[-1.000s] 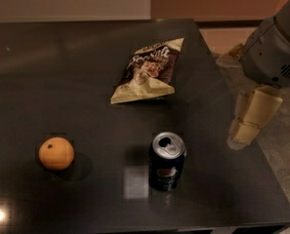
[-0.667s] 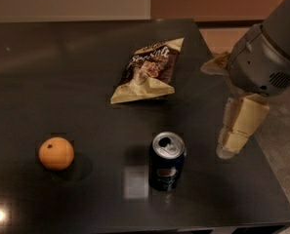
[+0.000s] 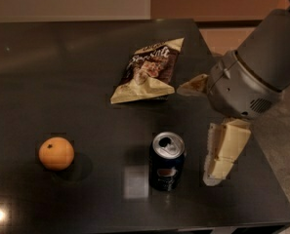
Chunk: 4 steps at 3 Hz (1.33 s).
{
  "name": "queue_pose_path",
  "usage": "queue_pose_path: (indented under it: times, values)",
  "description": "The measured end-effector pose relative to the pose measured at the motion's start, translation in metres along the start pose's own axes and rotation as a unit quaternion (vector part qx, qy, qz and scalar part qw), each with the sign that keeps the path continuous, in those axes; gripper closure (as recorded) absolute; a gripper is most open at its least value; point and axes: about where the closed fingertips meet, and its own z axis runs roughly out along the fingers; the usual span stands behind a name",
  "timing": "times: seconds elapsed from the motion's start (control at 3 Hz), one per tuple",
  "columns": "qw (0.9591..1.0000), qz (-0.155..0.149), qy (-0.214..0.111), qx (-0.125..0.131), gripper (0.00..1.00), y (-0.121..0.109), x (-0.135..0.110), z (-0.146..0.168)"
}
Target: Move pepsi can near orange
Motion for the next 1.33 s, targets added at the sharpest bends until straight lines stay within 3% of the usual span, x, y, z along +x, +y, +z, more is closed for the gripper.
queue_pose_path:
  times: [0.33, 1.0, 1.33]
  values:
    - [0.9995, -0.022, -0.009, -0.020, 0.00, 0.014, -0.010, 0.017]
    - [0.9982, -0.044, -0.020, -0.034, 0.00, 0.025, -0.023, 0.034]
    - [0.9976, -0.052, -0.022, -0.040, 0.14, 0.029, -0.028, 0.041]
